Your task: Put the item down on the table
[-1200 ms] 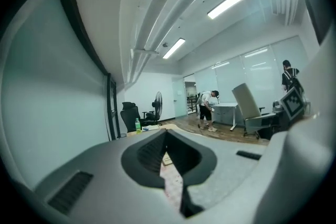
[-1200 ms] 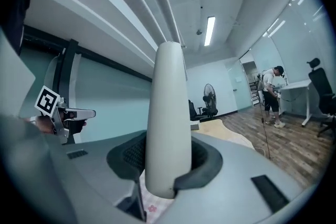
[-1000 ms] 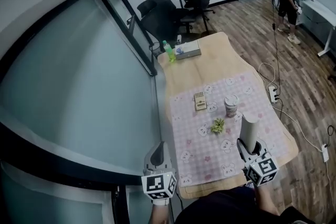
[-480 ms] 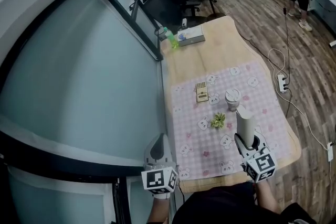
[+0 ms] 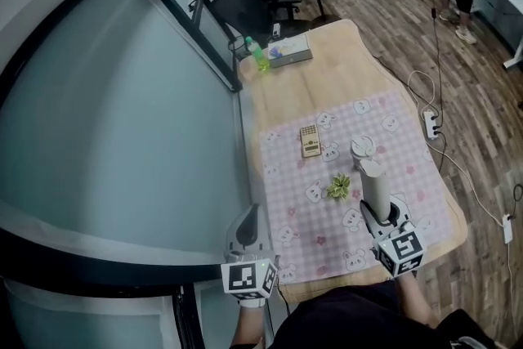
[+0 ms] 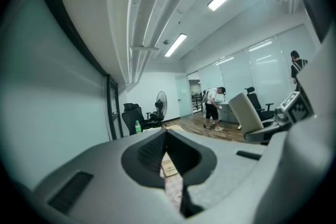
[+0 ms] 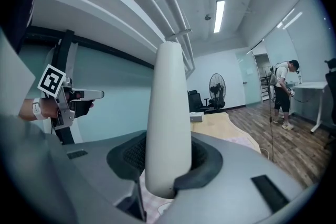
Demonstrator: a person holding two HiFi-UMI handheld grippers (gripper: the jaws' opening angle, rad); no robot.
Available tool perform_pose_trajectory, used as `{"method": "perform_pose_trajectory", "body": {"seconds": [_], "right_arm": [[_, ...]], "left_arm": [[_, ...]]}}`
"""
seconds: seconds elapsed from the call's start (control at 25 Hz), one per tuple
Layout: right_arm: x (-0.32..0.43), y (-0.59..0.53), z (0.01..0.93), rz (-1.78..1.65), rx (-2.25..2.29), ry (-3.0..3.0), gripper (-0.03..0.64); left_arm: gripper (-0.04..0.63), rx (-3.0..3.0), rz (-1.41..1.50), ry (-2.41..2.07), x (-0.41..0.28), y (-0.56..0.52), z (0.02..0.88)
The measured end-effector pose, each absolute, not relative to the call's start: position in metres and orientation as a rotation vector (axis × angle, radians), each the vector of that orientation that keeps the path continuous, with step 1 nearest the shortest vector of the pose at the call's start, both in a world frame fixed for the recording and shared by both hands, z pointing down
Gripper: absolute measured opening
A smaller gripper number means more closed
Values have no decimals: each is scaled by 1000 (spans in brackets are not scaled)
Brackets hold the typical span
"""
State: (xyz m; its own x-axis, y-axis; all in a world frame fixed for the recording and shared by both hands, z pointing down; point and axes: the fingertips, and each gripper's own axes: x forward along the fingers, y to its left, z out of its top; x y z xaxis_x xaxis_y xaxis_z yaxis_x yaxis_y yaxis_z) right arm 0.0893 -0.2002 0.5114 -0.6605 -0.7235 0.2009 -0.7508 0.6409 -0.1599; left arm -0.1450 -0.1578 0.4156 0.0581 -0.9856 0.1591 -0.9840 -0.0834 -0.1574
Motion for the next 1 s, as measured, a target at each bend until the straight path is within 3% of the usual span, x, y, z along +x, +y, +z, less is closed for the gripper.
{"method": "perform_pose_trajectory", "body": {"seconds": [0.48, 1.0], "right_arm": [[81, -220, 581, 428, 1258, -2491, 138], [86, -217, 785, 867, 1124, -2067, 138]], "left_arm": [[2, -2446, -239, 2058, -172, -163, 448], [1, -2449, -312, 2095, -182, -159, 462]]}}
